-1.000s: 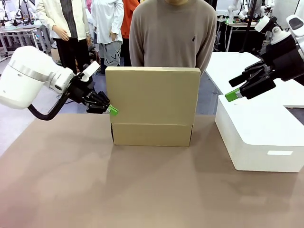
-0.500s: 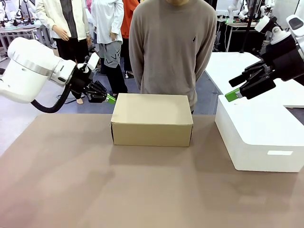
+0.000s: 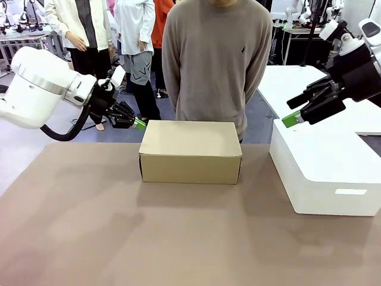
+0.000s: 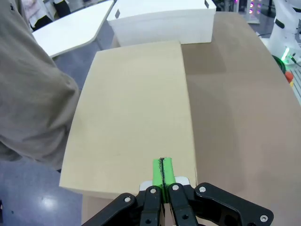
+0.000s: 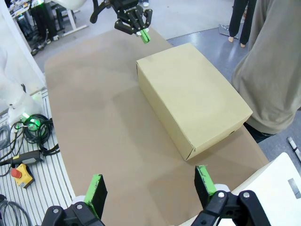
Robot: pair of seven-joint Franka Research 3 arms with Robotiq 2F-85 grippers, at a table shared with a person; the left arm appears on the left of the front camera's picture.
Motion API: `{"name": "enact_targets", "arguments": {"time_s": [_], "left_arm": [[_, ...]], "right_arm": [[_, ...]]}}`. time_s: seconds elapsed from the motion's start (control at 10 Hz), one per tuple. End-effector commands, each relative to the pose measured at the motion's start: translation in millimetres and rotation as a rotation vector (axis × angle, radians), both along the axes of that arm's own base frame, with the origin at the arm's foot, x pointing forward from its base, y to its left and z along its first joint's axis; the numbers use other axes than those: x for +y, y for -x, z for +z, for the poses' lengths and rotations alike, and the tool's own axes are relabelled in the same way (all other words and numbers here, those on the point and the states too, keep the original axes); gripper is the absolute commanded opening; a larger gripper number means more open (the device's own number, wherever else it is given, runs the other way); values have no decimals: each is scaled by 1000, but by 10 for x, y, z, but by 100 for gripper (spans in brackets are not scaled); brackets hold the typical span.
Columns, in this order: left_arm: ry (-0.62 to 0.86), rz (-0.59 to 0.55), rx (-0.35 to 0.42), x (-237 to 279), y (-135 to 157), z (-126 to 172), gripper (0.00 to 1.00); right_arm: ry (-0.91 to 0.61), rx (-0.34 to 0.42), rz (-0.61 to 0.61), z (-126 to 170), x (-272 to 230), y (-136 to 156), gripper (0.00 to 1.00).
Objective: Pack the shoes into the box.
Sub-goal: Close the Shoes Box, then press down on the lid of the Shoes Box.
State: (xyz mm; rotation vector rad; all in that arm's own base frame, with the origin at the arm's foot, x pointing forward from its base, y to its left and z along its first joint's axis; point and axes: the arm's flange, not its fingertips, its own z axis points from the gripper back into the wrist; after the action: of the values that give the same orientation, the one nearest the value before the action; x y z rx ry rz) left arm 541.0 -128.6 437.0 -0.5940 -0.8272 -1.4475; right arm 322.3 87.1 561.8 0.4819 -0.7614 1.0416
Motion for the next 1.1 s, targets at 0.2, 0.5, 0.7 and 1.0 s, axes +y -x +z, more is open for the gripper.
{"name": "enact_targets", "arguments": {"time_s": [0.2, 0.5, 0.7, 1.0], "left_arm": [[-2, -7, -11, 17, 48, 3, 0], [-2, -7, -11, 17, 48, 3, 0], [0, 0, 0, 0, 0, 0, 0], [-130, 80, 27, -28, 246, 368, 0]], "right_arm": [[-24, -16, 24, 5, 3, -43, 100], [-24, -16, 24, 5, 3, -43, 100], [-24, -16, 24, 5, 3, -43, 100], [43, 24, 13, 120, 204, -167, 100]]}}
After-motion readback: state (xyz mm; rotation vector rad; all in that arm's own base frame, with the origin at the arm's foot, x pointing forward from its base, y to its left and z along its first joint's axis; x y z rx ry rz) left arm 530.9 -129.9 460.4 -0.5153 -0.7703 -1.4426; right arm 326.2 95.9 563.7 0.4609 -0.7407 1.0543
